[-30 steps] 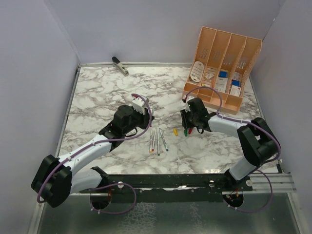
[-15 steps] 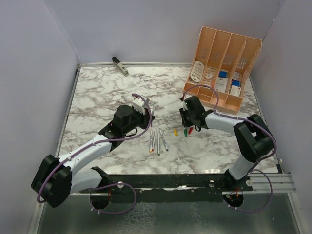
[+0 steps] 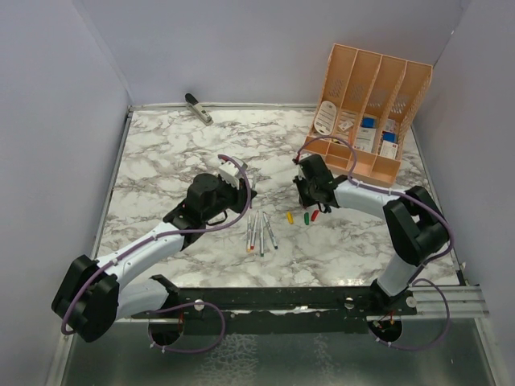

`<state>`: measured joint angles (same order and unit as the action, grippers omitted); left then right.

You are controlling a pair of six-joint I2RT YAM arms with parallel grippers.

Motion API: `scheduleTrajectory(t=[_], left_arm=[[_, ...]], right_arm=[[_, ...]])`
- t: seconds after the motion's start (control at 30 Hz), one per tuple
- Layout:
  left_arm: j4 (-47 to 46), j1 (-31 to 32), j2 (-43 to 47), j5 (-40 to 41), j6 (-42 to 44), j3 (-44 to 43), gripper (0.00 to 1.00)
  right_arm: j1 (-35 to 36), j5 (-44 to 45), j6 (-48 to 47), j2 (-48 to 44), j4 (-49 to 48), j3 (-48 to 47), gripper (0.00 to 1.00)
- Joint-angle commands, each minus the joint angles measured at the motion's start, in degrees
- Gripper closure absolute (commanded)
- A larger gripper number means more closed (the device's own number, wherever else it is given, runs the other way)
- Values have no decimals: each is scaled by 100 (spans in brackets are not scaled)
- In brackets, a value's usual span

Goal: Insert the pens into the pen caps

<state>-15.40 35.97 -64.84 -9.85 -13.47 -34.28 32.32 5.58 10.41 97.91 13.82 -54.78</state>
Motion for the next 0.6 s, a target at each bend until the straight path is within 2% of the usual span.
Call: scheduleTrajectory(t=[0.0,0.3,0.57], left_arm=[[-385,-11,50,-383,162,62,100],[-1102,-11,246,-1224,246,398,100],[-2148,-11,455,-2331,97,789,100]], right_arm=[[47,70,44,-90,-320,-425,99],[47,-542,-148,-794,-2565,-539,99],[42,-1274,-61,-1944,-5201,747,99]])
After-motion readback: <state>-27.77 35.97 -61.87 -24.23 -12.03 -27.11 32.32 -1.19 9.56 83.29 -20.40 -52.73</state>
